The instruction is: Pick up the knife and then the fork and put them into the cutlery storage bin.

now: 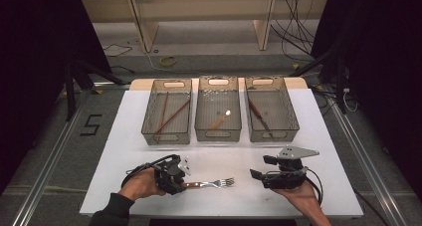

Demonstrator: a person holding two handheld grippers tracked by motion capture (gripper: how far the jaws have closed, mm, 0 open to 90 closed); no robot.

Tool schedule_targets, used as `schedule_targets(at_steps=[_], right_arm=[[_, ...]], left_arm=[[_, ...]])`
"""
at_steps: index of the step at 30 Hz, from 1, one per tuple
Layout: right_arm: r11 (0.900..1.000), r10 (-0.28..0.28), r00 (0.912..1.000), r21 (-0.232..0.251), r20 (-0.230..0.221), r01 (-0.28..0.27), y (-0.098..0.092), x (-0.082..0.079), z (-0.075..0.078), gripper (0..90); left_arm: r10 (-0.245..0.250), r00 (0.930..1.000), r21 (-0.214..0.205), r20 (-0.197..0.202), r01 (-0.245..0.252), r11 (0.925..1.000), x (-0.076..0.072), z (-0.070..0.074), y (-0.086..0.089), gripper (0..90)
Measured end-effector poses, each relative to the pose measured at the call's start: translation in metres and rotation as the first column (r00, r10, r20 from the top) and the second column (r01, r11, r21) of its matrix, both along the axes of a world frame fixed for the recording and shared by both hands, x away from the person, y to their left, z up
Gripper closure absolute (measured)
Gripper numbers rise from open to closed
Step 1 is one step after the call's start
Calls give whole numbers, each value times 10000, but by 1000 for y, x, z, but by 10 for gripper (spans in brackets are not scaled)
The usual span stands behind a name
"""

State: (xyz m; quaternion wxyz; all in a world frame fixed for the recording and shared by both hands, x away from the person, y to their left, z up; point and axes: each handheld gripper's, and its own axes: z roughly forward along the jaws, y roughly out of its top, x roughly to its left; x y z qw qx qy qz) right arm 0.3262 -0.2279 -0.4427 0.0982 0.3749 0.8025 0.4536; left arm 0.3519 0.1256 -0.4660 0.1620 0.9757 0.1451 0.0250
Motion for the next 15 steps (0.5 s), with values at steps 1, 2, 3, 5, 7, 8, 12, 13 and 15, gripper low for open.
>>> schedule_targets(at_steps=[1,2,3,5,7,8,12,13,15], right_arm=[[10000,0,10000,-3,0,0,0,0,0,275],[10000,6,10000,-10,10,-6,0,0,0,275],[10000,0,10000,-9,-10,0,0,0,0,275],[10000,4,10000,1,15,-4,0,0,0,275],[10000,4,10000,-3,6,-4,0,0,0,275],[10000,8,10000,-3,3,-8,0,0,0,275],[10000,10,10000,-5,6,-10,0,0,0,275],[10000,12,10000,-6,21,-12,0,0,0,275],[10000,12,10000,8,10,-12,0,0,0,275]], left_arm=[[-9,10000,-6,-7,9,10000,0,0,0,692],[-78,10000,34,24,78,10000,0,0,0,695],[-104,9999,60,35,104,9999,-1,0,-1,700],[-157,9999,49,14,157,9999,-1,0,-2,714],[-240,9997,55,-26,240,9997,-1,0,-2,737],[-267,9996,76,-15,267,9996,-1,0,-2,745],[-365,9993,141,69,364,9992,-2,1,-2,751],[-377,9992,157,89,375,9992,-3,1,-3,752],[-375,9992,163,123,373,9992,-3,1,-3,754]])
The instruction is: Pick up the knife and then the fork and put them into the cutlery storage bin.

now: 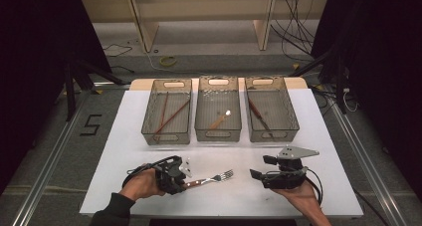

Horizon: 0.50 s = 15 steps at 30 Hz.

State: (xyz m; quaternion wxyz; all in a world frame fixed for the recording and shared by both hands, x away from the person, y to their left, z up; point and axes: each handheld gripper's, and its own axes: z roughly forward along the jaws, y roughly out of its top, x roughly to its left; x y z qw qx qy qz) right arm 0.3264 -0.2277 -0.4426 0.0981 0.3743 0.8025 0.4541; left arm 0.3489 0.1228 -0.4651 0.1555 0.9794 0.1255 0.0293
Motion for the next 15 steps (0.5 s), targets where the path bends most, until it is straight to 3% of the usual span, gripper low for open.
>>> schedule_targets(at_steps=[7,15], right_arm=[[10000,17,10000,29,-5,-17,0,0,1,275],[9982,596,9976,98,356,-600,10,-3,9,275]], left_arm=[[322,9993,-390,203,-314,9987,0,2,-4,756],[65,9996,-932,280,-38,9956,-5,14,-16,755]])
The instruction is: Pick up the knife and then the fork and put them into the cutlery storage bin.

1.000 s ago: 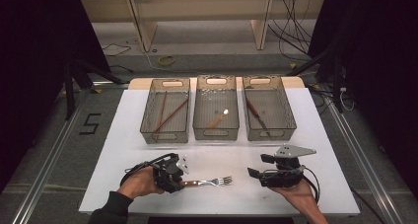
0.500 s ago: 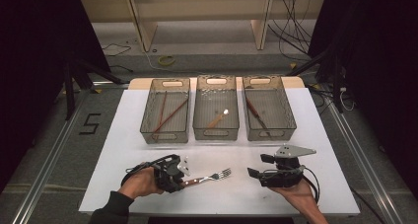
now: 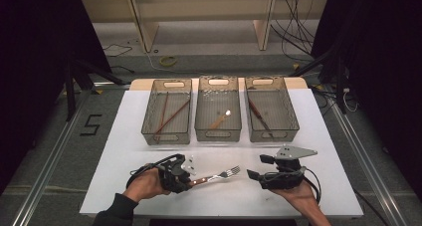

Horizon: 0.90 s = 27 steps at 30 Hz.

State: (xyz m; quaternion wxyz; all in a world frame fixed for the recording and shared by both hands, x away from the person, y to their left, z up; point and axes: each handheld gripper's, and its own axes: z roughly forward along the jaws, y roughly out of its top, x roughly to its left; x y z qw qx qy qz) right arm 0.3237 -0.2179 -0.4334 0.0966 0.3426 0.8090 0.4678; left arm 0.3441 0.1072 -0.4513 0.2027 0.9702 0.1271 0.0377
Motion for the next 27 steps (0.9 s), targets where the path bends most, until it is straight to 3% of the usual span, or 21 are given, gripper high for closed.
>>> schedule_targets(at_steps=[10,16,27], right_arm=[[9898,1317,9902,-607,473,-1288,27,-7,11,276],[9677,2176,9751,-1398,428,-2098,44,-9,9,301],[9218,3119,9488,-2256,-509,-3151,64,-5,-1,338]], left_arm=[[-671,9977,-224,56,672,9975,-6,6,-23,756],[-926,9957,-272,16,926,9953,-8,6,-33,755],[-1341,9910,-268,-12,1341,9906,-9,11,-45,755]])
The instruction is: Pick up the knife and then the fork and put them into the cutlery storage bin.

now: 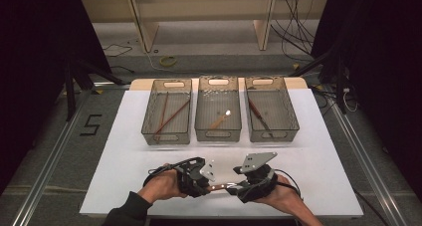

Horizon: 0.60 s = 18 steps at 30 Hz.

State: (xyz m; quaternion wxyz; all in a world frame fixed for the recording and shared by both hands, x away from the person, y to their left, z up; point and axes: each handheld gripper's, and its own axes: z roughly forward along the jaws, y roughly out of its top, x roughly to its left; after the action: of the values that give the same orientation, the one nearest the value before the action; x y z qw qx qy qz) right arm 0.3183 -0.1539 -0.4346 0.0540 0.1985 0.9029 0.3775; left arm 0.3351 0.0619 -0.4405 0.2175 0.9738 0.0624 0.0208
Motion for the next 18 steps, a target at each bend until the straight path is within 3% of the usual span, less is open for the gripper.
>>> schedule_targets(at_steps=[7,18], right_arm=[[9981,370,9990,-492,-234,-381,7,-2,-3,387],[9867,1086,9934,-1175,-364,-1122,14,-5,-9,478]], left_arm=[[-325,9994,107,126,324,9994,-5,6,-7,755],[-782,9964,188,331,776,9968,-13,14,-16,755]])
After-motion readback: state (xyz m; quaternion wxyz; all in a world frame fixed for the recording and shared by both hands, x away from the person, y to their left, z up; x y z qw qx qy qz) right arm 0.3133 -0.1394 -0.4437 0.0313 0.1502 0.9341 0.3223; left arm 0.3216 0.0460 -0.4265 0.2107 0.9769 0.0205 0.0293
